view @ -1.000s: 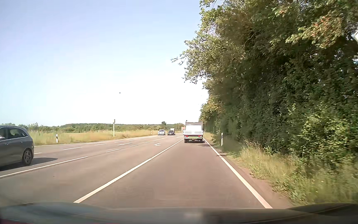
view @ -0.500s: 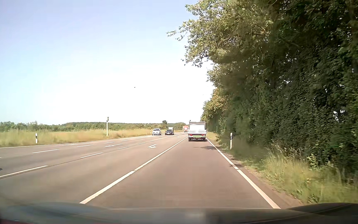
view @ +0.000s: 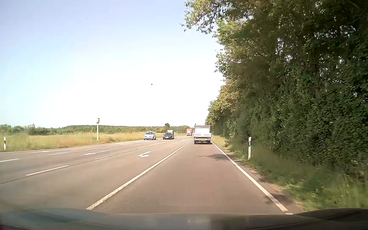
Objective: Follow the waypoints while adhering to traffic rules and regulations
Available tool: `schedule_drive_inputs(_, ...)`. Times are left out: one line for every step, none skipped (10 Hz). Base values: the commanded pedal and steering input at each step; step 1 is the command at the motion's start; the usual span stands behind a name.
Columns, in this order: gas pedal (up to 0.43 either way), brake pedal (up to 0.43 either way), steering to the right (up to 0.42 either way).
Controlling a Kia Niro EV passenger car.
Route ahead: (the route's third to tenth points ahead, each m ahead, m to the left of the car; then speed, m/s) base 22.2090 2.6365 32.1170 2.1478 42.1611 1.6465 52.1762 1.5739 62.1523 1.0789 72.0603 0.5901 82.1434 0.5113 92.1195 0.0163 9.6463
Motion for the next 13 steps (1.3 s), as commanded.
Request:
schedule_drive_inputs(0.287,0.03,0.005)
schedule_drive_inputs(0.287,0.03,0.005)
schedule_drive_inputs(0.287,0.03,0.004)
schedule_drive_inputs(0.299,0.03,0.004)
schedule_drive_inputs(0.299,0.03,0.004)
schedule_drive_inputs(0.299,0.03,0.005)
schedule_drive_inputs(0.299,0.03,0.005)
schedule_drive_inputs(0.299,0.03,0.005)
schedule_drive_inputs(0.299,0.03,0.005)
schedule_drive_inputs(0.311,0.03,0.005)
schedule_drive_inputs(0.311,0.03,0.004)
schedule_drive_inputs(0.311,0.03,0.004)
schedule_drive_inputs(0.311,0.03,0.004)
